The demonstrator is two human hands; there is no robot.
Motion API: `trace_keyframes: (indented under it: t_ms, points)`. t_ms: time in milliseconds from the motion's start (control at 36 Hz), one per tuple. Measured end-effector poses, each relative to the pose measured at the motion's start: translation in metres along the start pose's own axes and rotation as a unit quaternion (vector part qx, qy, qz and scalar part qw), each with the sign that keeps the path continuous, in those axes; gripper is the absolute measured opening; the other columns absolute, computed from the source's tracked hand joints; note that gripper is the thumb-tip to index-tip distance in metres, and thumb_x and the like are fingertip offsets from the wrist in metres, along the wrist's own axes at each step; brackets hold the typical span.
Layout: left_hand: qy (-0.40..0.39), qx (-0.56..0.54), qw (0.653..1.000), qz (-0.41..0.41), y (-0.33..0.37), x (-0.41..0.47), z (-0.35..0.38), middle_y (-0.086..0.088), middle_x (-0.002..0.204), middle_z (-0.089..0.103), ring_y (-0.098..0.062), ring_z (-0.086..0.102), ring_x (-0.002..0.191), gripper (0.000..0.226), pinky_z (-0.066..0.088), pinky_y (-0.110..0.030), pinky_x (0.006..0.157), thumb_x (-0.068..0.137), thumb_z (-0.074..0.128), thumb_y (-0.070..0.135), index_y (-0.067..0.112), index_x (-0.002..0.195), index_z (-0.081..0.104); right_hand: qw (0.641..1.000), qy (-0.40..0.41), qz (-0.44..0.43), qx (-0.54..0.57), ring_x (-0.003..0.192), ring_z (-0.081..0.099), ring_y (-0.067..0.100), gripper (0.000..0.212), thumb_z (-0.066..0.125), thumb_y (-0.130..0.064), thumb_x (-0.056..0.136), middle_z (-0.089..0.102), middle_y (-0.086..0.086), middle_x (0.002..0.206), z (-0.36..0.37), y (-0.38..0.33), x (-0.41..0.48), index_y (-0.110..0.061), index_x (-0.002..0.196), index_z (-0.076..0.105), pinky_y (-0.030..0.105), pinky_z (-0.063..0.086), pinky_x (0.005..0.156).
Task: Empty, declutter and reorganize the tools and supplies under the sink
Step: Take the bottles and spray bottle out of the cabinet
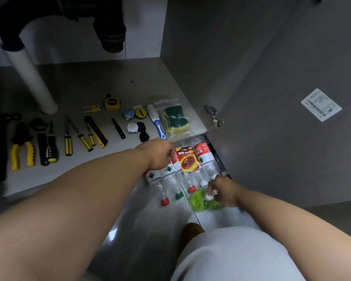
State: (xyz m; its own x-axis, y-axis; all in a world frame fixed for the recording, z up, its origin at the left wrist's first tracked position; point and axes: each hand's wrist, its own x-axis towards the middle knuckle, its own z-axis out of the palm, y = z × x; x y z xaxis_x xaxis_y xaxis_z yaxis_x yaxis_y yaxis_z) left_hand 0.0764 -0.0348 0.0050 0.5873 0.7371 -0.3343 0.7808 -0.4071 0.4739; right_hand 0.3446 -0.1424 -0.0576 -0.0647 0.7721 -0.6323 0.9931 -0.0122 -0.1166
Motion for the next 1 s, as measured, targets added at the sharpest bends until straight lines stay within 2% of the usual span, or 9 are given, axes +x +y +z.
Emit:
trace_keyframes:
  t_ms: [194,333,417,500,583,639,694,861,1000]
  points:
    - [0.013,-0.023,0.999,-0.025,-0.012,0.005,-0.007,-0.002,0.114,0.067,-0.020,0.062,0.102,0.017,0.055,-0.038,0.090,0.099,0.056,0.022,0.023,0.111,0.067,0.999,-0.029,-0.007,-0.013,0.095,0.064,0.022,0.004,0.062,-0.024,0.090,0.063,-0.002,0.102,-0.024,-0.010,0.011,-0.027,0.088,0.062,0.033,0.055,0.087]
    - [0.038,-0.061,0.996,-0.059,-0.031,0.011,-0.017,0.000,0.113,0.067,-0.019,0.062,0.103,0.019,0.056,-0.037,0.088,0.098,0.055,0.022,0.023,0.110,0.070,0.987,0.125,-0.017,0.102,0.091,0.066,0.018,0.014,0.065,-0.026,0.094,0.069,0.002,0.103,-0.080,-0.028,0.048,-0.017,0.104,0.067,0.026,0.051,0.075]
    - [0.074,-0.136,0.983,-0.097,-0.047,0.017,-0.019,0.001,0.107,0.066,-0.018,0.064,0.097,0.018,0.057,-0.035,0.082,0.097,0.056,0.019,0.023,0.108,0.070,0.950,0.177,0.009,0.258,0.101,0.066,0.025,0.037,0.069,-0.035,0.091,0.061,0.011,0.120,-0.113,-0.038,0.078,-0.017,0.122,0.060,0.041,0.058,0.087]
    - [0.106,-0.150,0.976,-0.119,-0.064,0.019,-0.017,0.002,0.106,0.068,-0.015,0.062,0.095,0.018,0.046,-0.025,0.077,0.097,0.057,0.016,0.023,0.105,0.071,0.928,0.171,0.056,0.327,0.118,0.057,0.032,0.070,0.070,-0.061,0.082,0.049,0.013,0.139,-0.137,-0.048,0.110,-0.025,0.137,0.046,0.051,0.049,0.103]
    - [0.120,-0.181,0.966,-0.138,-0.076,0.020,-0.013,0.000,0.109,0.068,-0.019,0.063,0.102,0.021,0.050,-0.027,0.086,0.097,0.055,0.014,0.020,0.107,0.073,0.915,0.141,0.099,0.365,0.131,0.049,0.037,0.099,0.069,-0.076,0.070,0.045,0.014,0.150,-0.150,-0.056,0.142,-0.026,0.148,0.036,0.049,0.041,0.108]
    - [0.139,-0.205,0.957,-0.154,-0.081,0.022,-0.012,-0.003,0.110,0.069,-0.021,0.064,0.103,0.023,0.054,-0.033,0.092,0.097,0.054,0.011,0.018,0.106,0.074,0.903,0.123,0.104,0.398,0.130,0.048,0.035,0.107,0.071,-0.078,0.066,0.044,0.015,0.151,-0.154,-0.062,0.161,-0.022,0.149,0.033,0.042,0.041,0.097]
    - [0.160,-0.230,0.944,-0.173,-0.084,0.024,-0.010,-0.004,0.108,0.070,-0.021,0.064,0.101,0.023,0.054,-0.035,0.092,0.097,0.054,0.010,0.018,0.105,0.074,0.890,0.113,0.115,0.427,0.117,0.051,0.029,0.106,0.076,-0.073,0.067,0.049,0.015,0.144,-0.155,-0.067,0.178,-0.018,0.148,0.034,0.041,0.040,0.089]
    - [0.181,-0.255,0.931,-0.188,-0.085,0.030,-0.005,-0.003,0.109,0.072,-0.020,0.064,0.103,0.024,0.053,-0.032,0.093,0.097,0.053,0.010,0.018,0.104,0.074,0.871,0.101,0.159,0.455,0.098,0.068,0.029,0.073,0.087,-0.048,0.070,0.067,0.010,0.110,-0.134,-0.077,0.207,-0.011,0.121,0.051,0.045,0.056,0.093]
    - [0.172,-0.257,0.933,-0.182,-0.080,0.033,-0.007,-0.001,0.104,0.071,-0.020,0.065,0.100,0.021,0.054,-0.031,0.091,0.096,0.056,0.011,0.020,0.103,0.074,0.818,0.116,0.174,0.536,0.083,0.075,0.031,0.048,0.090,-0.030,0.069,0.075,0.012,0.095,-0.124,-0.073,0.205,-0.008,0.103,0.065,0.045,0.061,0.087]
